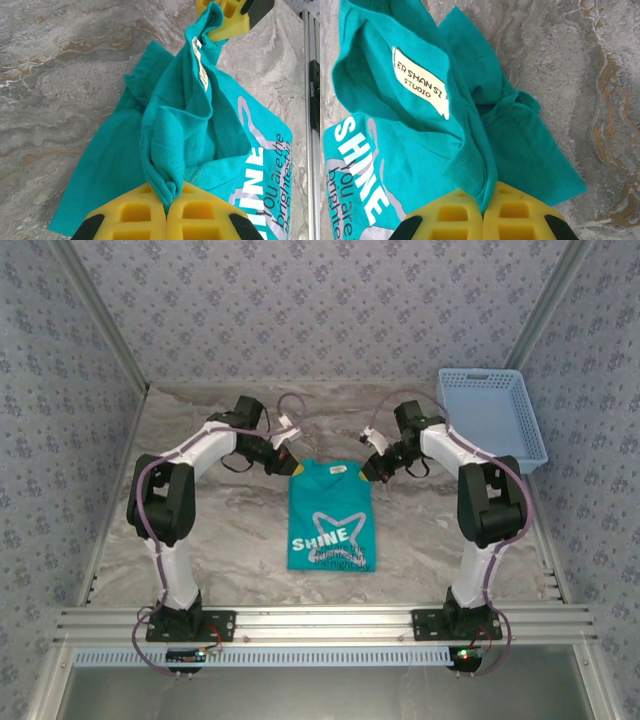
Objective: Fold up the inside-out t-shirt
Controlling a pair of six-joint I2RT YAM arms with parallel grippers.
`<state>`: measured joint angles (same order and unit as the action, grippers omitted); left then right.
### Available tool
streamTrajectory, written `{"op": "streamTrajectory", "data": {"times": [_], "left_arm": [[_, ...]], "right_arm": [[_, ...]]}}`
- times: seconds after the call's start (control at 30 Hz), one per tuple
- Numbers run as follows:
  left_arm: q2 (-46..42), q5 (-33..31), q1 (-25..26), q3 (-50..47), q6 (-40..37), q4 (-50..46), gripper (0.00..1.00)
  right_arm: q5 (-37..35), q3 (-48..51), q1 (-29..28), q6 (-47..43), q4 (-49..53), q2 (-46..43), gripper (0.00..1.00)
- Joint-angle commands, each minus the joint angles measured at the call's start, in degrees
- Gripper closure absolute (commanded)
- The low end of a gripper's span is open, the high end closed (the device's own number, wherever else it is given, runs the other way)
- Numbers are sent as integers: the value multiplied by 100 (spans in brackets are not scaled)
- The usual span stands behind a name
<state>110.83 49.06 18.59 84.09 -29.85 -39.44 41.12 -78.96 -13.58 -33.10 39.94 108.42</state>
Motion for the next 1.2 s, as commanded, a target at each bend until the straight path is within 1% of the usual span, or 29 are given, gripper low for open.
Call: {"op": "streamTrajectory", "data": {"times": [0.0,0.13,0.2,0.27,0.3,0.37,0.4,0.43,0.47,0.5,0.53,0.57,0.6,0.63,0.67,0.7,0.73,0.77,0.8,0.87,0.9,0.93,0.97,1.0,1.03,1.07,1.13,1.17], "left_arm": [[22,238,-84,214,155,-208,100],[328,155,-84,348,240,-118,100],[612,46,-97,514,491,4,100],[827,-25,-121,650,832,108,100],[895,-242,-132,652,1180,371,99],[997,-481,-183,687,1591,527,99],[1047,-693,-210,700,1865,591,94],[1099,-897,-226,728,2062,622,84],[1156,-1242,-231,750,2368,686,75],[1194,-1369,-248,749,2500,724,67],[1189,-1408,-266,718,2613,788,57],[1122,-1508,-291,630,2846,938,53],[1013,-1750,-340,556,3181,1064,51],[900,-2053,-376,515,3470,1117,45],[738,-2473,-420,487,3781,1087,41],[561,-2863,-456,492,3971,978,41],[390,-2991,-476,482,4054,901,41],[171,-3095,-478,403,4201,867,41],[-29,-3020,-463,292,4437,851,43],[-371,-2513,-336,-45,4729,901,45],[-577,-2320,-195,-314,4916,969,46],[-738,-2180,-40,-572,5045,1049,46],[-927,-2049,176,-913,5186,1225,46],[-1095,-2010,405,-1260,5347,1433,45],[-1208,-2035,602,-1514,5486,1601,45],[-1295,-2095,808,-1764,5589,1767,45],[-1391,-2364,1139,-2075,5721,1908,45],[-1414,-2571,1286,-2230,5792,1943,46]], "right_arm": [[-14,-264,56,184,-144,179,98],[-492,-532,63,402,-191,513,94],[-652,-775,27,374,-40,714,92],[-1126,-907,-78,525,-162,837,83],[-1468,-955,-157,614,-275,895,77],[-2128,-1076,-282,978,-500,1013,71],[-2349,-1207,-313,1200,-530,1105,68],[-2440,-1344,-318,1336,-481,1191,58],[-2619,-1461,-327,1530,-449,1255,40],[-2687,-1499,-336,1618,-420,1252,25],[-2709,-1464,-352,1646,-430,1180,1],[-2838,-1340,-375,1755,-525,1016,0],[-2991,-1101,-398,1850,-831,745,0],[-3098,-828,-418,1925,-1098,478,0],[-3362,-498,-449,2093,-1435,67,0],[-3723,-189,-490,2320,-1757,-324,0],[-4064,49,-540,2492,-1956,-637,0],[-4607,232,-597,2800,-2056,-969,0],[-5163,319,-649,3199,-1950,-1228,0],[-5527,252,-642,3848,-1313,-1588,0],[-5449,284,-584,4403,-935,-1746,0],[-4925,341,-482,4740,-702,-1888,0],[-3891,515,-284,4637,-760,-2034,0],[-2877,759,-108,4543,-874,-2154,5],[-2464,891,-27,4721,-879,-2206,12],[-2211,1009,-6,4895,-890,-2243,22],[-1874,1287,-186,4775,-831,-2245,31],[-1780,1371,-368,4638,-807,-2241,33]]}}
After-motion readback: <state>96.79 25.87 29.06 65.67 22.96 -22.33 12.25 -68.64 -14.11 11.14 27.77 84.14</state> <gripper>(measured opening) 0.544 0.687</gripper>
